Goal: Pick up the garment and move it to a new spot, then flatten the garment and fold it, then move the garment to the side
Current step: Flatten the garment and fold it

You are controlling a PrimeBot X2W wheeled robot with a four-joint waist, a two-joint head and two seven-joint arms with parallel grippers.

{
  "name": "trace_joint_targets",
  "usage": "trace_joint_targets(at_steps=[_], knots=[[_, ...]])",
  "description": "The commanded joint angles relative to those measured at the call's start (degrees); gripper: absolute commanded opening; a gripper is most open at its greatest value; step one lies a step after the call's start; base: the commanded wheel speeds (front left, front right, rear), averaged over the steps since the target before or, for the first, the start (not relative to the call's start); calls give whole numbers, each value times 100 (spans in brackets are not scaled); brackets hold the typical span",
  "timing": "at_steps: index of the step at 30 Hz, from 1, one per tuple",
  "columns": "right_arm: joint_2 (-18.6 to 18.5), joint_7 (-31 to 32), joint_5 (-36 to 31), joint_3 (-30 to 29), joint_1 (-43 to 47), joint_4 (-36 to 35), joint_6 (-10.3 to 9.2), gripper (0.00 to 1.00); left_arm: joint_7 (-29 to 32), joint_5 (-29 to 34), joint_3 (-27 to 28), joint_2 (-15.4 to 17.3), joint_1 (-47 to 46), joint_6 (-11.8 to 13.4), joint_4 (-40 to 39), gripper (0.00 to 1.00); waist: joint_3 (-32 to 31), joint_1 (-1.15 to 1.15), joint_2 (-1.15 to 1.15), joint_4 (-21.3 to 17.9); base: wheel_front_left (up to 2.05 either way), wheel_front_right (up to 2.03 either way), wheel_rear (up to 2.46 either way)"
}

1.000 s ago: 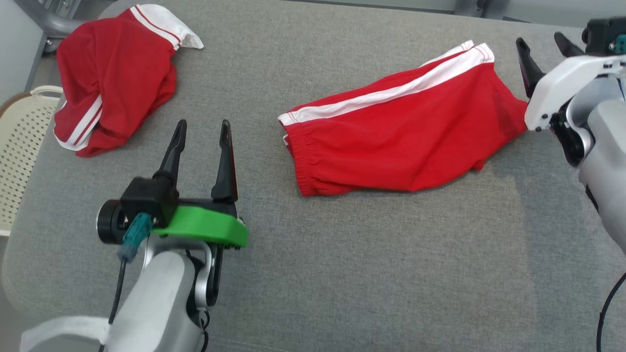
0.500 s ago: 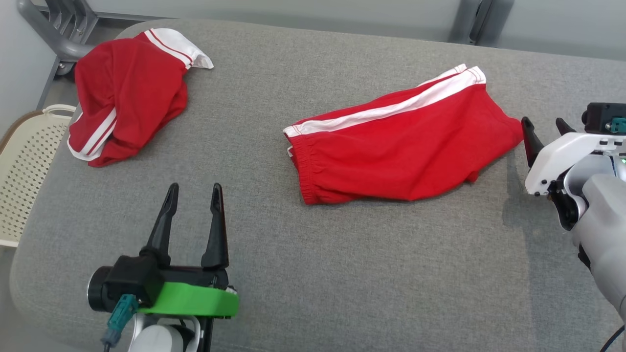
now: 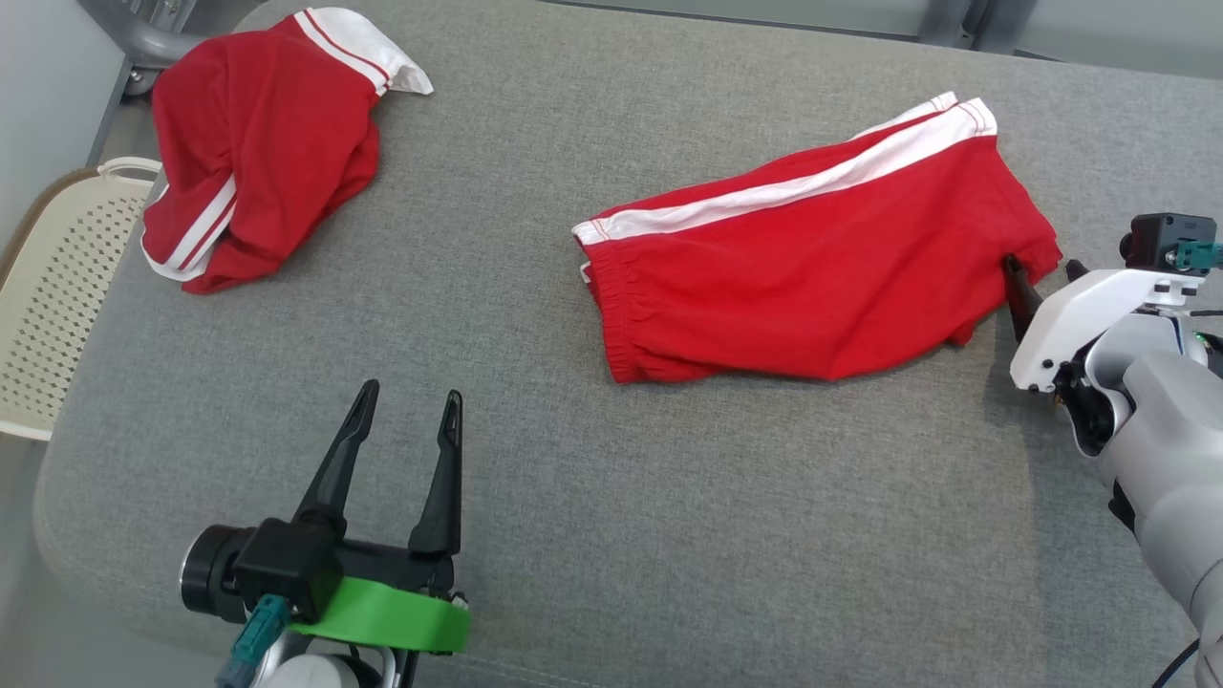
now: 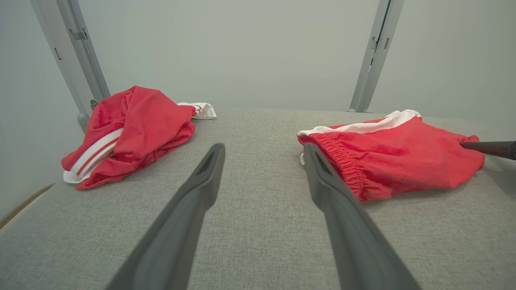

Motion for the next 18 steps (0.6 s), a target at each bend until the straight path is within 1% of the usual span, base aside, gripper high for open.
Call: trace_joint_targets(at_steps=[1,3,4,5,6,7,8,9,13,18], knots=[[7,47,-16,-6,-50,36,-8,100,-6,22,31,-5,-65,-46,17,100,45,0,0,44,0,0,0],[27,184,-36,-12,-47,65,-8,100,-7,43,68,-13,-111,-64,39,100,66,0,0,58,0,0,0],[33,254,-25,-37,-36,78,-8,78,-7,47,87,-22,-124,-78,47,100,72,0,0,65,0,0,0],[34,300,-25,-49,-20,86,-8,69,-7,56,105,-28,-128,-91,53,100,75,0,0,70,0,0,0],[36,340,-15,-79,-10,95,-8,64,-6,47,117,-35,-133,-93,60,100,79,0,0,75,0,0,0],[31,383,6,-109,-6,101,-8,50,-7,49,129,-42,-144,-101,67,100,84,0,0,81,0,0,0],[23,401,1,-126,-9,104,-8,45,-7,59,139,-46,-158,-109,74,100,89,0,0,87,0,0,0],[-4,464,-46,-177,-27,114,-10,0,-7,73,153,-67,-178,-138,125,100,99,0,0,93,0,0,0],[-19,453,-118,-233,-2,121,-11,0,-6,107,177,-91,-177,-153,181,100,66,0,0,68,0,0,0],[104,293,-27,-352,248,113,-10,0,-7,164,196,-98,-111,-184,286,100,-158,0,0,43,0,0,0]])
